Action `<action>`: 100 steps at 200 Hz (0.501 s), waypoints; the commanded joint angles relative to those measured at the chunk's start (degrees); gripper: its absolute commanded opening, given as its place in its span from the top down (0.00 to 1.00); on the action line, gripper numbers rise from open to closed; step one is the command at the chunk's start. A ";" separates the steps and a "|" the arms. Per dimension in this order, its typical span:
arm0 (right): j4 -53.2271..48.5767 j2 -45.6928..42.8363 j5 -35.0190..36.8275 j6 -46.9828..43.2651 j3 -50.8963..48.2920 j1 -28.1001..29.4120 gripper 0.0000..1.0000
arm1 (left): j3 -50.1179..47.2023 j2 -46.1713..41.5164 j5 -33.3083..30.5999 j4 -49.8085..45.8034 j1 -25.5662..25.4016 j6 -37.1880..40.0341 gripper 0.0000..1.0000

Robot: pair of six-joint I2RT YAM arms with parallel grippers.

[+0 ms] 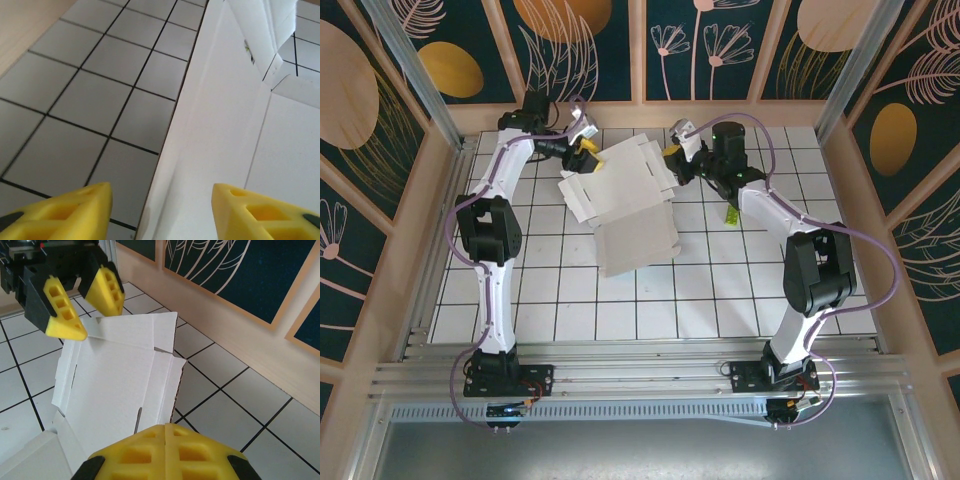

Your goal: Fold the paper box

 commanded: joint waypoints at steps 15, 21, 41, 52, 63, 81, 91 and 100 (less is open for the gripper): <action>-0.04 0.35 1.32 -1.65 2.03 0.12 1.00 | -4.49 -3.30 -3.68 0.78 0.22 1.16 0.65; -0.17 0.40 1.34 -1.73 2.10 0.17 1.00 | -4.49 -3.26 -4.08 0.69 0.22 1.17 0.69; -0.19 0.59 1.69 -1.49 2.32 0.10 1.00 | -4.42 -3.50 -4.45 0.90 0.22 0.79 0.81; -0.21 0.61 1.99 -1.02 2.71 0.21 1.00 | -4.41 -3.91 -4.43 1.34 0.22 0.67 0.85; 0.29 0.59 3.49 0.21 2.84 0.29 1.00 | -4.62 -4.60 -4.68 2.07 0.19 0.41 0.87; 1.32 -0.02 7.46 4.41 3.17 0.65 0.72 | -5.14 -6.38 -7.47 3.95 -0.33 -0.38 0.89; 2.43 -0.94 10.64 9.63 3.34 0.86 0.53 | -6.72 -7.97 -10.97 6.66 -1.23 -0.93 0.90; 3.50 -2.45 14.58 17.09 3.55 0.90 0.43 | -9.51 -9.94 -15.79 10.20 -2.42 -1.10 0.93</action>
